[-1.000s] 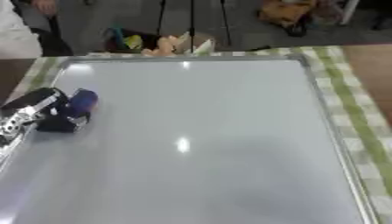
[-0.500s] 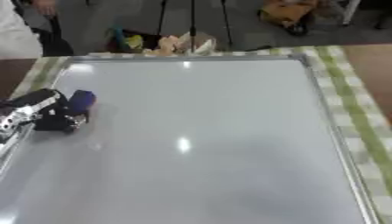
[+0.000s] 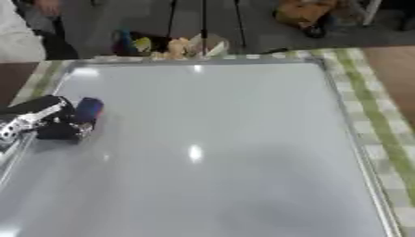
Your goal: Wipe the whiteboard clean with a brush.
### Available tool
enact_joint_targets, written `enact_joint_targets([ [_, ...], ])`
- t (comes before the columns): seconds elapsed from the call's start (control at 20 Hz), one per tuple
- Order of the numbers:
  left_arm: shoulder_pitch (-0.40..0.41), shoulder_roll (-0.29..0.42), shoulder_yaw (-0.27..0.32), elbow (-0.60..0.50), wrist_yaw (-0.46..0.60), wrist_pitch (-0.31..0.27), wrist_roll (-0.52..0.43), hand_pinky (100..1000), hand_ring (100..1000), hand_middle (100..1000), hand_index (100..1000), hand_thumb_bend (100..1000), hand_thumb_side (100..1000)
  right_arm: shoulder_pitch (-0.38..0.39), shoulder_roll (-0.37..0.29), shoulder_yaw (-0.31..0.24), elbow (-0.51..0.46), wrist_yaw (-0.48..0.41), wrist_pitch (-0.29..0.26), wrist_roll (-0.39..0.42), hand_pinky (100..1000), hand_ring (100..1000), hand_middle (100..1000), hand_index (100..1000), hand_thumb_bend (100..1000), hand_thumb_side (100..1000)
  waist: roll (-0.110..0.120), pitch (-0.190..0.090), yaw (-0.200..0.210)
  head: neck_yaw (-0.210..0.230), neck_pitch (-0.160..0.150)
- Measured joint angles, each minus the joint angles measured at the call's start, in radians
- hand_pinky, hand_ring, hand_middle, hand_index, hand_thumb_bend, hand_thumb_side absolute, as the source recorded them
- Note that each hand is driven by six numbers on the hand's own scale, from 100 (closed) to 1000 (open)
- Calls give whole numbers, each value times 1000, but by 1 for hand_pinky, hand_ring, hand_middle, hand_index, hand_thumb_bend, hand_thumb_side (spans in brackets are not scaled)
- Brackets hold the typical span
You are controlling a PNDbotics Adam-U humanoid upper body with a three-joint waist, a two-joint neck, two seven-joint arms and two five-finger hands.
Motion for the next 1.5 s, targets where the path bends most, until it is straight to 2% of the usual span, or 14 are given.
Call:
enact_joint_targets([
  [0.65, -9, -1, -26, 4, -52, -50, -43, 373, 486, 403, 323, 107, 645, 0, 0, 1, 0, -17, 3, 9, 739, 680, 542, 789, 100, 814, 1, 0, -2, 4, 0],
  [1.5, -12, 0, -87, -100, -44, -73, -100, 352, 470, 380, 324, 100, 658, -1, 0, 0, 0, -34, 4, 17, 741, 681, 541, 790, 100, 814, 4, 0, -3, 16, 0],
])
